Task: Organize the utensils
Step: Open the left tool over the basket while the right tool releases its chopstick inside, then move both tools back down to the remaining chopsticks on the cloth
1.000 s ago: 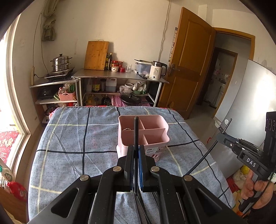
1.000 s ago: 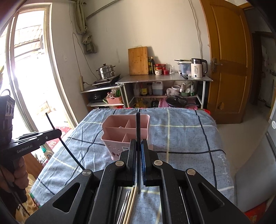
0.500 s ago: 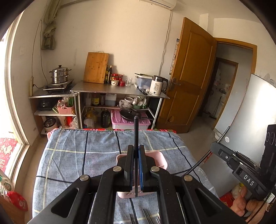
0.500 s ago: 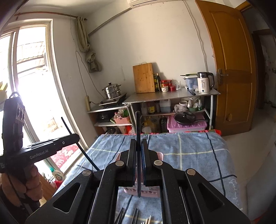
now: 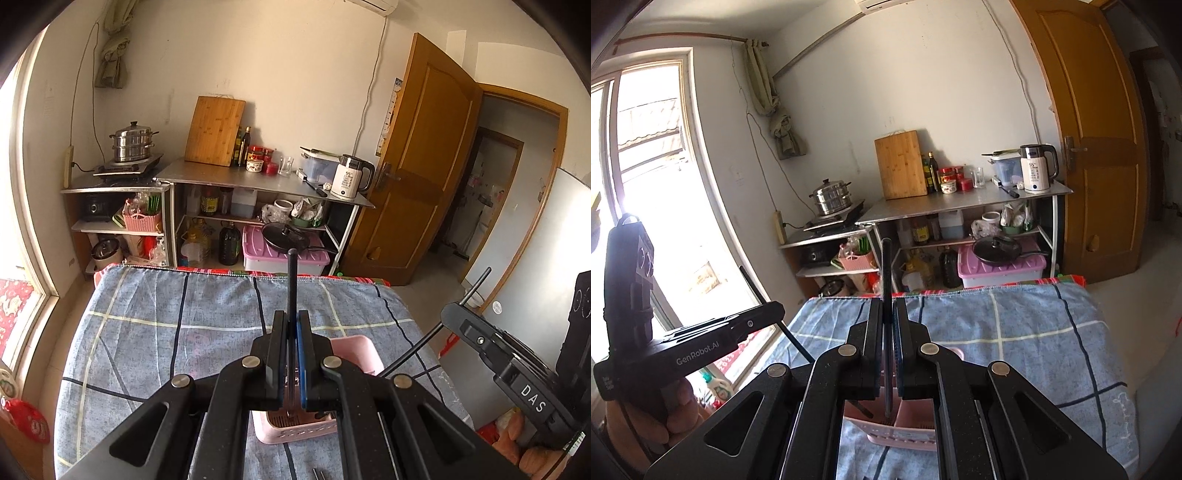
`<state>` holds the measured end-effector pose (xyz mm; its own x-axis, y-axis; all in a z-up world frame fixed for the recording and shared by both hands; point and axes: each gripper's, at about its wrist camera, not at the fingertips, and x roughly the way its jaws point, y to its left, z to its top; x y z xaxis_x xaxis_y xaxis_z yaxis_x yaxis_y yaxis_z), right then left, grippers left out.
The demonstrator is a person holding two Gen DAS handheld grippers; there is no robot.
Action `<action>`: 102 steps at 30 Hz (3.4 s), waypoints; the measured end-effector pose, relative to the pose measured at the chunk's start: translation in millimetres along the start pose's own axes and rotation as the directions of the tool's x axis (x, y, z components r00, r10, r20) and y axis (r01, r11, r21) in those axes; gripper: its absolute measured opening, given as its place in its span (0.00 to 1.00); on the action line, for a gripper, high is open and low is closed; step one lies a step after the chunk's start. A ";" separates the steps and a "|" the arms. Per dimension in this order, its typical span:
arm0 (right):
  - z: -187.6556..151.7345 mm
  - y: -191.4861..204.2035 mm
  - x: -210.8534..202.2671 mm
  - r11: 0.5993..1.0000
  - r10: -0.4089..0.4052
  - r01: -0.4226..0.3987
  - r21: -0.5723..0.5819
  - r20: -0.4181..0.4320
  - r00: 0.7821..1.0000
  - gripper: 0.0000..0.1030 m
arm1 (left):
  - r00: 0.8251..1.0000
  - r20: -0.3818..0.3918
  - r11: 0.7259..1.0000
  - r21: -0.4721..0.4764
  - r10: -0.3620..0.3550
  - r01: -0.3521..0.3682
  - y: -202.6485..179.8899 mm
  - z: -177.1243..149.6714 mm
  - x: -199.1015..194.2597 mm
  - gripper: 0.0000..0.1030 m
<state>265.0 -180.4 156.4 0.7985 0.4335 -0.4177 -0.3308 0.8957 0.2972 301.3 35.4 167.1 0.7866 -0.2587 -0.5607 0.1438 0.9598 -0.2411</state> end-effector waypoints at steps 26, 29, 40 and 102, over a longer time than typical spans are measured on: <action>-38.6 -14.6 -10.9 1.000 -0.007 0.006 -0.014 -0.074 0.997 0.30 | 0.999 0.008 0.999 -0.005 0.050 -0.050 12.7 -59.5 -18.0 0.32; -46.1 -18.3 -27.3 1.000 -0.017 0.017 -0.011 -0.053 0.998 0.30 | 0.999 0.020 0.999 0.003 0.047 -0.047 10.8 -74.8 -31.8 0.33; -115.0 -28.9 -70.3 0.999 -0.039 0.039 -0.003 -0.126 0.991 0.30 | 0.999 -0.033 1.000 0.005 0.017 -0.017 1.8 -164.5 -55.8 0.33; -209.1 -10.5 29.4 0.998 -0.033 0.006 -0.058 -0.475 0.880 0.19 | 0.931 -0.340 0.991 0.080 0.129 -0.108 28.2 -256.2 23.7 0.08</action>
<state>186.8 -156.3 -38.6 0.4744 0.3988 -0.7848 -0.3544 0.9026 0.2444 170.1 28.4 -55.9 0.5471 -0.1538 -0.8228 0.1053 0.9878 -0.1147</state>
